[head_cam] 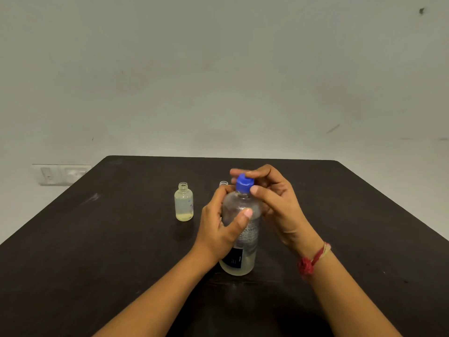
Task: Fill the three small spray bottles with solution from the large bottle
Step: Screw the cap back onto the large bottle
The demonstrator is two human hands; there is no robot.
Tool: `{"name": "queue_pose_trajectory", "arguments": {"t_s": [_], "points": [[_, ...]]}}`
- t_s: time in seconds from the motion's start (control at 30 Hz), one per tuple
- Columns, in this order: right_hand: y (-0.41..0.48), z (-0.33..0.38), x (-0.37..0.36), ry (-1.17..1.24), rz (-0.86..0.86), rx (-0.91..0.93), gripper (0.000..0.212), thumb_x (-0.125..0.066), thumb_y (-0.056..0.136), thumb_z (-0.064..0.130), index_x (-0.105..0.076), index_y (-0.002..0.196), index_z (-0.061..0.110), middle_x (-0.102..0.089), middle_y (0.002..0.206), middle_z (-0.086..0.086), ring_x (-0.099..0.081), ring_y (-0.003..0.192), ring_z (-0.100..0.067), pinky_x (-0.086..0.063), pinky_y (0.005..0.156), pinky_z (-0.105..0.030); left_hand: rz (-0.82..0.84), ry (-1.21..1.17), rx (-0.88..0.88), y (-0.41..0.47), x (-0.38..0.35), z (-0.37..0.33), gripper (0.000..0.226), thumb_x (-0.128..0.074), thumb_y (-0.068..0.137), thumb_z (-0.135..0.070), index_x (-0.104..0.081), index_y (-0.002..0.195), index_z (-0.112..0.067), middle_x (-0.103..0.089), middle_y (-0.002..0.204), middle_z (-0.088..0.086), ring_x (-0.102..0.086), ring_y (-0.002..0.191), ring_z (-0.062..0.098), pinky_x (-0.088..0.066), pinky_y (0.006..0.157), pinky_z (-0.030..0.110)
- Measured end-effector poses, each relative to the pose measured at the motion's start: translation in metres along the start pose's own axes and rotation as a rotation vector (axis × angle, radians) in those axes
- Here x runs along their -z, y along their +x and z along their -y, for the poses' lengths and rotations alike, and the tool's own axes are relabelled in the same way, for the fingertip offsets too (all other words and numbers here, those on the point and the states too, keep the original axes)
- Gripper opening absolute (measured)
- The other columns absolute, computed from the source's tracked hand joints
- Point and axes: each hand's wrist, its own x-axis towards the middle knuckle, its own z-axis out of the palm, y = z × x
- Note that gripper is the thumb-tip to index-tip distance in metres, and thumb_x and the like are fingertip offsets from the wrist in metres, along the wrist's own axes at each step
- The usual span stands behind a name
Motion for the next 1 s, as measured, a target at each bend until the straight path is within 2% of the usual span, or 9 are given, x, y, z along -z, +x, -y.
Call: {"name": "queue_pose_trajectory", "arguments": {"t_s": [0.1, 0.2, 0.3, 0.43, 0.53, 0.7, 0.8, 0.9, 1.0], "points": [[-0.0005, 0.0026, 0.0009, -0.03, -0.02, -0.028, 0.015, -0.071, 0.07, 0.015, -0.069, 0.083, 0.023, -0.071, 0.098, -0.002, -0.067, 0.096, -0.018, -0.054, 0.078, -0.027, 0.007, 0.012, 0.002, -0.0005, -0.0004, -0.0014, 0.056, -0.061, 0.079, -0.059, -0.054, 0.107, -0.01, -0.064, 0.089, -0.002, -0.064, 0.079, 0.027, -0.052, 0.067, 0.05], [-0.0005, 0.0036, -0.0015, -0.108, -0.029, -0.007, 0.021, -0.076, 0.065, 0.014, -0.064, 0.077, 0.028, -0.062, 0.082, 0.01, -0.059, 0.079, -0.008, -0.052, 0.07, -0.023, 0.033, 0.036, -0.01, -0.0014, -0.0019, -0.0015, 0.055, -0.061, 0.079, -0.058, -0.054, 0.107, -0.012, -0.062, 0.089, -0.002, -0.064, 0.08, 0.021, -0.053, 0.068, 0.043], [-0.0004, 0.0003, -0.0049, -0.161, -0.037, 0.048, 0.022, -0.074, 0.068, 0.014, -0.063, 0.081, 0.027, -0.064, 0.093, 0.011, -0.06, 0.087, -0.009, -0.051, 0.077, -0.024, 0.022, 0.03, -0.023, -0.0001, -0.0014, -0.001, 0.057, -0.06, 0.08, -0.059, -0.054, 0.108, -0.009, -0.062, 0.091, 0.001, -0.064, 0.082, 0.025, -0.053, 0.07, 0.051], [0.0006, 0.0005, -0.0036, -0.09, 0.023, 0.042, 0.016, -0.062, 0.075, 0.016, -0.066, 0.089, 0.022, -0.064, 0.122, -0.008, -0.063, 0.105, -0.024, -0.052, 0.087, -0.033, 0.016, -0.016, -0.01, -0.0005, -0.0004, -0.0003, 0.054, -0.062, 0.08, -0.054, -0.054, 0.111, -0.01, -0.065, 0.095, -0.002, -0.066, 0.087, 0.021, -0.054, 0.074, 0.045], [-0.0006, 0.0037, -0.0014, -0.081, 0.018, 0.003, 0.018, -0.061, 0.082, 0.006, -0.068, 0.091, 0.019, -0.069, 0.112, -0.012, -0.066, 0.1, -0.026, -0.053, 0.084, -0.034, 0.013, -0.021, 0.004, -0.0004, 0.0, 0.0007, 0.058, -0.062, 0.079, -0.057, -0.053, 0.112, -0.01, -0.065, 0.096, -0.002, -0.066, 0.09, 0.023, -0.054, 0.076, 0.048], [-0.0018, 0.0038, -0.0022, -0.175, -0.052, 0.003, 0.025, -0.072, 0.07, 0.003, -0.063, 0.086, 0.02, -0.063, 0.082, 0.01, -0.06, 0.078, -0.007, -0.051, 0.07, -0.021, 0.029, 0.041, -0.024, -0.0014, -0.0007, -0.001, 0.051, -0.062, 0.079, -0.052, -0.054, 0.106, -0.01, -0.061, 0.089, -0.002, -0.062, 0.08, 0.021, -0.051, 0.069, 0.048], [-0.0012, 0.0017, -0.0021, -0.187, -0.053, 0.045, 0.024, -0.076, 0.069, 0.012, -0.065, 0.087, 0.021, -0.066, 0.088, 0.008, -0.062, 0.084, -0.01, -0.052, 0.074, -0.023, 0.024, 0.032, -0.022, -0.0009, -0.0006, 0.0, 0.047, -0.06, 0.079, -0.047, -0.054, 0.106, -0.009, -0.061, 0.089, 0.003, -0.063, 0.08, 0.028, -0.051, 0.068, 0.055], [-0.0008, -0.0007, 0.0007, -0.109, -0.012, 0.042, 0.02, -0.063, 0.077, 0.019, -0.065, 0.096, 0.014, -0.069, 0.112, -0.007, -0.065, 0.103, -0.025, -0.052, 0.086, -0.034, 0.016, 0.009, -0.01, -0.0009, -0.0007, 0.0004, 0.044, -0.059, 0.08, -0.044, -0.054, 0.108, -0.011, -0.063, 0.092, 0.002, -0.065, 0.083, 0.027, -0.052, 0.071, 0.054], [-0.0006, 0.0018, 0.0023, -0.061, -0.001, 0.001, 0.02, -0.063, 0.078, 0.016, -0.067, 0.097, 0.012, -0.07, 0.11, -0.012, -0.065, 0.103, -0.026, -0.053, 0.085, -0.033, 0.016, 0.005, -0.006, -0.0006, -0.0004, 0.0007, 0.048, -0.06, 0.08, -0.046, -0.054, 0.111, -0.011, -0.064, 0.094, 0.0, -0.066, 0.085, 0.023, -0.054, 0.073, 0.05]]}}
